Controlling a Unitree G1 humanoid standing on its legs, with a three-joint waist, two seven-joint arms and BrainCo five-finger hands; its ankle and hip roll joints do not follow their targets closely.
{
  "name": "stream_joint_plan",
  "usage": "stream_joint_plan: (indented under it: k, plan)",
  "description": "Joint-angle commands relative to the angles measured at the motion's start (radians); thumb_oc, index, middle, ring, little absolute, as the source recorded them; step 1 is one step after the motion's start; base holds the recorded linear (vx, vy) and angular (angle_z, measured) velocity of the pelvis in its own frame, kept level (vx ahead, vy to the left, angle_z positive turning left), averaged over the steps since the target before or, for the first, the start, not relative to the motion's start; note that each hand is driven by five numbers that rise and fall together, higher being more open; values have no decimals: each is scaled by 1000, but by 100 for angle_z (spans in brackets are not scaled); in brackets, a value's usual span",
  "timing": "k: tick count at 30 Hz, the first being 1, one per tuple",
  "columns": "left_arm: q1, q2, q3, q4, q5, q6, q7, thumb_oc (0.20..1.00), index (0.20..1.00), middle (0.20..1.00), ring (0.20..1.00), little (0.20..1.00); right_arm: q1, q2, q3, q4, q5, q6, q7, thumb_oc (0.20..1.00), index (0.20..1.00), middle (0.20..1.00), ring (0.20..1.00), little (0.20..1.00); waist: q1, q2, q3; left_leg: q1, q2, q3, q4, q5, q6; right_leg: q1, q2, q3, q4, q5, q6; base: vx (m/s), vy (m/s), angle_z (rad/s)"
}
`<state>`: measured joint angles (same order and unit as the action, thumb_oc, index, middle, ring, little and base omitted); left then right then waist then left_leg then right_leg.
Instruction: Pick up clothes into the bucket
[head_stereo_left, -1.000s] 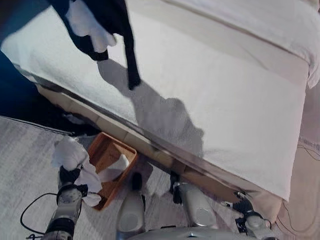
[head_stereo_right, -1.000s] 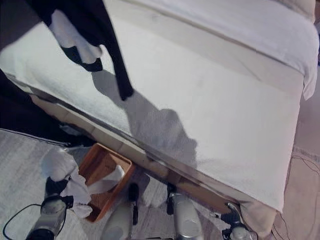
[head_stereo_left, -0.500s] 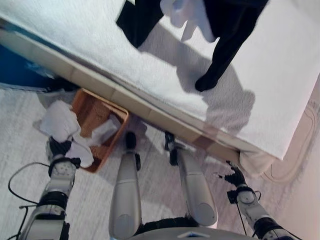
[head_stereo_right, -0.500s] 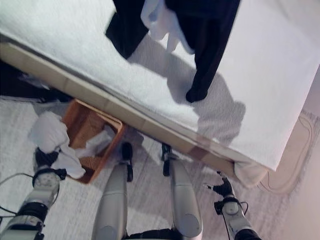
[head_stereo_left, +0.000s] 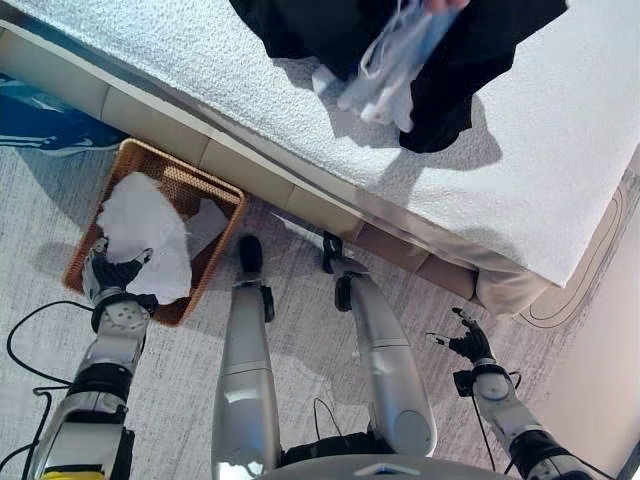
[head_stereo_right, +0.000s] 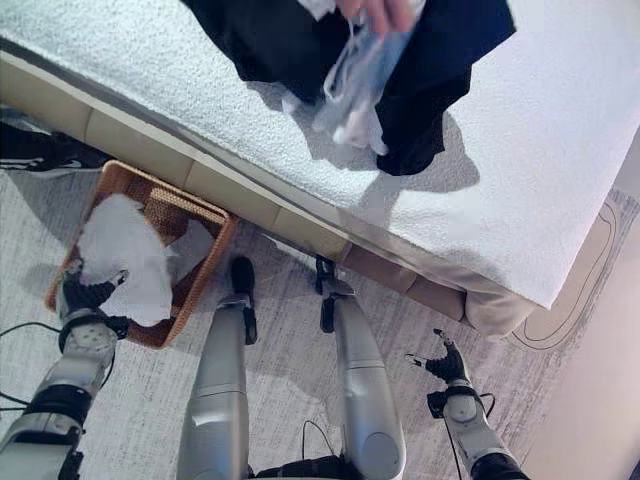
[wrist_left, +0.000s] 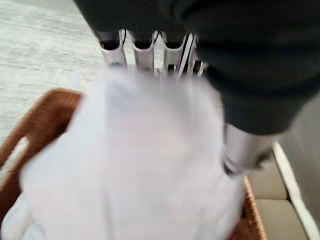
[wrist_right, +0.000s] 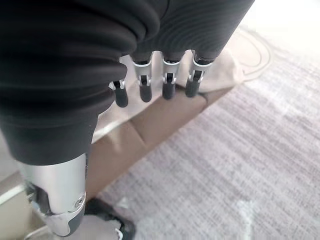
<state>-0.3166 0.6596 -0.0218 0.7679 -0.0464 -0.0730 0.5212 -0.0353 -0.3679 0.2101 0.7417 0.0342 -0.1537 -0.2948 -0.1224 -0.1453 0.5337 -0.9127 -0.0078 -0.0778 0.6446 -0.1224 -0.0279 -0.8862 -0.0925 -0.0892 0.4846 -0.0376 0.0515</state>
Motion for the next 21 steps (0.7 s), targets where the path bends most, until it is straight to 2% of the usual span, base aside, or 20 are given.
stream_joint_plan:
  k: [1,6,12,13,14,16,20,21]
  plan:
    - [8,72,5,-3,98,12,40,1000,1000,1000,1000,1000,24,-47,14,-21,30,-12,-14,1000,1000,1000,1000,1000,12,-18,-14,23,-14,-8,53,-76,28,66,-52,72,59,-76,65,0,0,0]
    - [16,63,13,-2,109,21,40,1000,1000,1000,1000,1000,15,-47,14,-23,28,-10,-9,1000,1000,1000,1000,1000,12,-11,-14,44,-16,-5,30,-69,26,84,-52,77,40,-71,64,0,0,0]
    - [61,12,26,-8,95,10,33,1000,1000,1000,1000,1000,13,-46,1,-46,16,-7,-17,1000,1000,1000,1000,1000,18,5,-14,103,-15,2,-22,-51,21,125,-56,78,15,-68,64,0,-1,-2]
    - [66,-7,27,-9,81,3,28,1000,1000,1000,1000,1000,11,-46,-7,-51,14,-7,-24,1000,1000,1000,1000,1000,18,9,-14,117,-17,4,-36,-45,20,135,-58,78,9,-66,64,-83,3,-5]
    - [69,-28,32,-11,57,-9,21,1000,1000,1000,1000,1000,1,-48,-18,-68,8,-6,-30,1000,1000,1000,1000,1000,17,13,-14,109,-22,11,-62,-4,21,123,-62,77,-11,-33,59,-85,-5,-5]
    - [107,-86,34,-68,-15,-56,-6,1000,1000,1000,1000,1000,0,-51,-36,-87,7,-8,-37,1000,1000,1000,1000,1000,24,30,-14,145,-26,13,-97,9,18,154,-69,77,-26,-31,60,-40,-5,-3]
    - [90,-191,5,69,-135,-98,-77,1000,1000,1000,1000,1000,-44,-57,-44,-71,-7,-4,-56,1000,1000,1000,1000,1000,30,61,-14,237,-33,8,-161,30,10,226,-77,75,-37,-39,58,4,-17,1]
    - [90,-192,5,69,-136,-98,-77,1000,1000,1000,1000,1000,-44,-57,-44,-71,-7,-4,-56,1000,1000,1000,1000,1000,29,61,-14,238,-33,8,-162,30,10,227,-77,75,-38,-39,57,29,-51,1]
